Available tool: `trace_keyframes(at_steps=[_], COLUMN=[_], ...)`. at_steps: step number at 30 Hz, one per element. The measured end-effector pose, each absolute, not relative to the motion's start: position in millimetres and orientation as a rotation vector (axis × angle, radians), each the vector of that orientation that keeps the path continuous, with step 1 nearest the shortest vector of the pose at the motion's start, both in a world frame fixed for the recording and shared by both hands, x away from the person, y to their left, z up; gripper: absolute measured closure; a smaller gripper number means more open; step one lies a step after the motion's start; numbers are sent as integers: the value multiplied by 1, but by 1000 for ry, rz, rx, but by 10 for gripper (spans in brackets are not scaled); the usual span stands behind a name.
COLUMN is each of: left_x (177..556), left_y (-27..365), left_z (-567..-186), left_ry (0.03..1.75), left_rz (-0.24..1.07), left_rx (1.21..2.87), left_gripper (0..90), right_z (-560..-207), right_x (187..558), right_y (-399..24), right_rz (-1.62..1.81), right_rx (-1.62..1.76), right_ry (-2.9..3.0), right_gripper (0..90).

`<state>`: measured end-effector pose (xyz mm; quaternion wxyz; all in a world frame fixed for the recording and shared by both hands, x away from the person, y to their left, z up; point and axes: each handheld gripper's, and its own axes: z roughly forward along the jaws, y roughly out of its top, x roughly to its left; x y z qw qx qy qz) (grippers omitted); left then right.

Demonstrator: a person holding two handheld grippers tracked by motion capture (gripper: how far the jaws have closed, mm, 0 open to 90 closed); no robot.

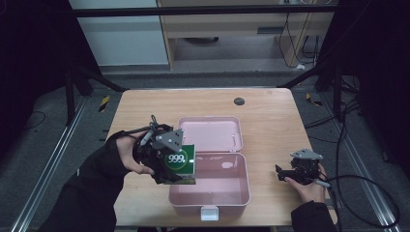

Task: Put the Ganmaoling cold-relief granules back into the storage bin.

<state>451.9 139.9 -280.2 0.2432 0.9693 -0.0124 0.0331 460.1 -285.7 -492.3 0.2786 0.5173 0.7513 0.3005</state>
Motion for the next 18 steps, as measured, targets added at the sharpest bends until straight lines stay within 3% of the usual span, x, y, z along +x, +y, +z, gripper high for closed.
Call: trace_keyframes(at_steps=[18], left_x=[460], left_y=[116], left_z=[-301], left_ry=[-70], left_rz=[77], left_rx=[2672], left_gripper=[145], right_z=[-494], right_x=[461], right_y=[-285], right_rz=[794], right_rx=[1384], right_ry=[2026], right_gripper=[35])
